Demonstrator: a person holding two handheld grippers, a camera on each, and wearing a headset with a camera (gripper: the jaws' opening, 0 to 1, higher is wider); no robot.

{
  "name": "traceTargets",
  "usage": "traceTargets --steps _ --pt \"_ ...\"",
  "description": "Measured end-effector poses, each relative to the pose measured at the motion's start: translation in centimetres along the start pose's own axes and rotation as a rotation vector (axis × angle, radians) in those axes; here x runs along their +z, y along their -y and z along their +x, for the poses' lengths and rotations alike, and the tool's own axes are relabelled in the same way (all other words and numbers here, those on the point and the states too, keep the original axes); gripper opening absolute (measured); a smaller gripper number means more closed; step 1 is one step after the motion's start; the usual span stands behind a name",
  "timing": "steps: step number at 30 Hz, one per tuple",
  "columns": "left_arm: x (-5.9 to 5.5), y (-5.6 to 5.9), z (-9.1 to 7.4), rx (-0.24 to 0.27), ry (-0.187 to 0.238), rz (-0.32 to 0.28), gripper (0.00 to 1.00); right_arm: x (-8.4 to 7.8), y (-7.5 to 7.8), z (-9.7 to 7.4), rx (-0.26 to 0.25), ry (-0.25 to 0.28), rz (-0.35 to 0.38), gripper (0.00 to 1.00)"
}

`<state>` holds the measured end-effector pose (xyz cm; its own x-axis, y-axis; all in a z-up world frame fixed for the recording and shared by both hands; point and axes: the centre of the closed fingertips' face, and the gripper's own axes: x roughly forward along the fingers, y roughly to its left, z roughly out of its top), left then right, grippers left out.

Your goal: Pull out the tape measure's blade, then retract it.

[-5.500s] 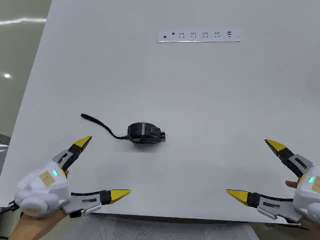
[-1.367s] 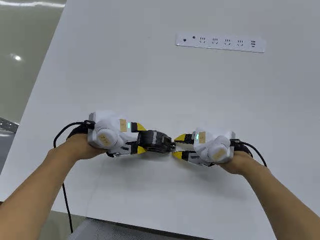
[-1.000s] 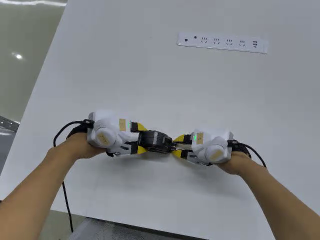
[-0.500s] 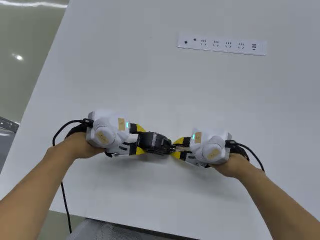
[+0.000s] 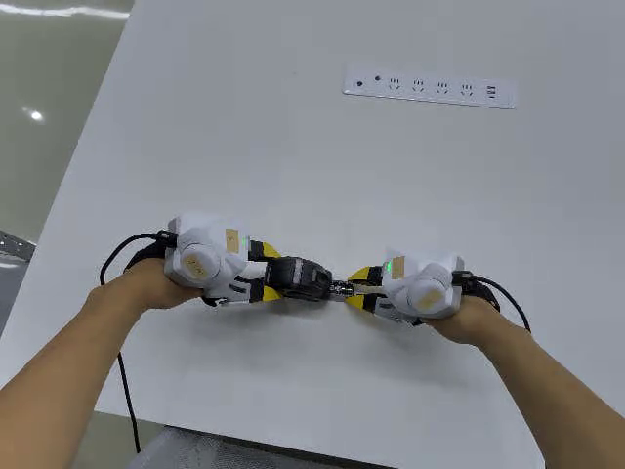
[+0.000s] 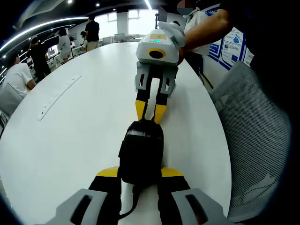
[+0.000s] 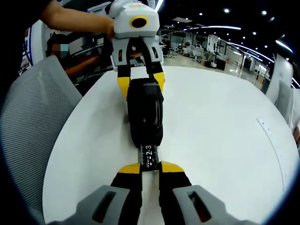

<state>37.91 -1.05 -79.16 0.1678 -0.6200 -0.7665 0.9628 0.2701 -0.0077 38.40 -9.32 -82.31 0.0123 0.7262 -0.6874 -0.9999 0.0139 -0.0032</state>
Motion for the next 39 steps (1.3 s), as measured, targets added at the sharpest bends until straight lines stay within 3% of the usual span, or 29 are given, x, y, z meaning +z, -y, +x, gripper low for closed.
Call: traceTargets --steps 14,39 --pt "0.1 -0.1 0.1 -0.004 -0.003 -0.003 0.26 -2.1 0.4 -2.0 -0.001 -0.015 -0.012 0.1" --pt "0.1 0.0 0.0 -0.009 -0.006 -0.01 0.26 -6.9 1.0 -7.1 -0.015 -0.059 -0.01 0.11"
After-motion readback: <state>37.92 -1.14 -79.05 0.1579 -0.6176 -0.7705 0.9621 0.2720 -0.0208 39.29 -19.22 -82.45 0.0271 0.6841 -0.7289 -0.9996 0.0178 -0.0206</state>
